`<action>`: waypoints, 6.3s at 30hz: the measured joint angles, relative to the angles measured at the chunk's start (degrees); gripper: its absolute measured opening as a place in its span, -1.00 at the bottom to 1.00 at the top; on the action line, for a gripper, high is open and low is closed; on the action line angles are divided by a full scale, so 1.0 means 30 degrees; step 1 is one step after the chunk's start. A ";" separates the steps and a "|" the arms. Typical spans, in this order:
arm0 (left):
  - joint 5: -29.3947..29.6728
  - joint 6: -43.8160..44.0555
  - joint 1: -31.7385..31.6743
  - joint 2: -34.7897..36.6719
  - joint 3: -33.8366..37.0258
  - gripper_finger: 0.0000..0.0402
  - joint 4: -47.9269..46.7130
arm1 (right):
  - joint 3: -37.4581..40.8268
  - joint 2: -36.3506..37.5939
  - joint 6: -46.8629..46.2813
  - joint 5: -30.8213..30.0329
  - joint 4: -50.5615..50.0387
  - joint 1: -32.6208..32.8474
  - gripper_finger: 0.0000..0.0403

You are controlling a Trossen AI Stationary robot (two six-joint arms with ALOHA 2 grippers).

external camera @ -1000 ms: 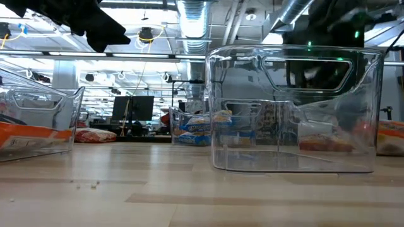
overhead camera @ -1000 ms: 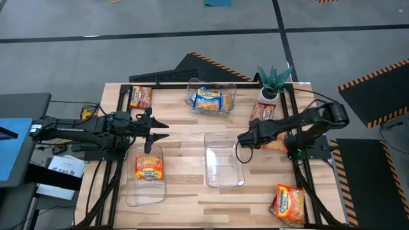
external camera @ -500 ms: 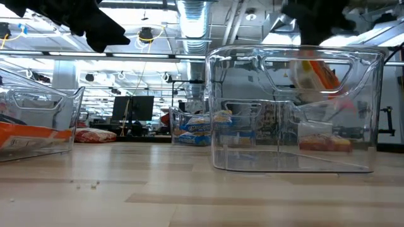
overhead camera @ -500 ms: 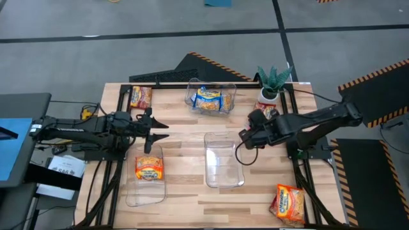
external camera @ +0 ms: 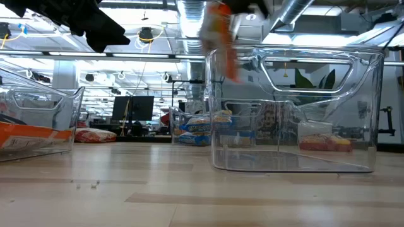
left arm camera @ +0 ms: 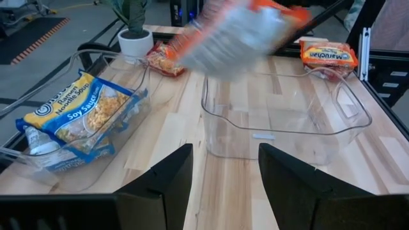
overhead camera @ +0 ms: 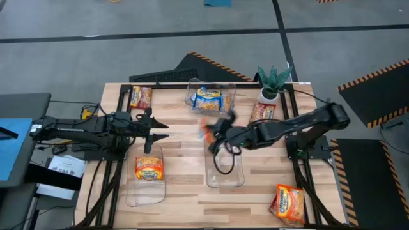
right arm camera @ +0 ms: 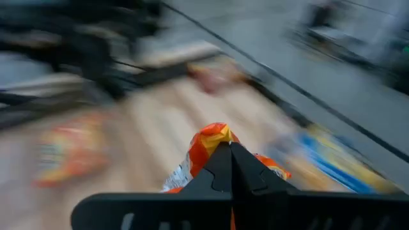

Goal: Sort Maruchan noodles
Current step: Put the top orange noodle pack into the bottom left transparent bin, then put the orange noodle pack into the bottom left transparent bin

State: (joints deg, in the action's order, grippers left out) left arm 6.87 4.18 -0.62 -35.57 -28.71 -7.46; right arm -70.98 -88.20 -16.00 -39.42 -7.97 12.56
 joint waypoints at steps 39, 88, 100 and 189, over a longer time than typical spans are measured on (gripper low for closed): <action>0.0583 -0.0319 0.0000 -0.0006 0.0000 -0.17 -0.0214 | -1.3212 -1.6078 0.2710 1.6933 1.2522 -0.0887 -0.95; 0.1858 -0.0006 0.0000 0.1115 -0.0022 -0.17 -0.1195 | -0.1862 0.0725 -1.6009 0.8733 -2.2898 0.5138 0.12; 0.1851 0.0448 0.0000 0.1107 -0.0015 -0.17 -0.1443 | 0.2709 0.2737 -3.2392 1.8648 -2.2520 0.9204 0.12; 0.1996 -0.0239 0.0000 0.1107 0.0000 -0.17 -0.1712 | -0.0204 0.0297 -2.5387 1.1992 -2.0027 0.9978 -0.95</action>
State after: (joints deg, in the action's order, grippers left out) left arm 12.86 3.46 -0.62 -32.25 -28.71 -12.60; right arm -71.59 -87.31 -92.16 -3.44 -68.05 42.49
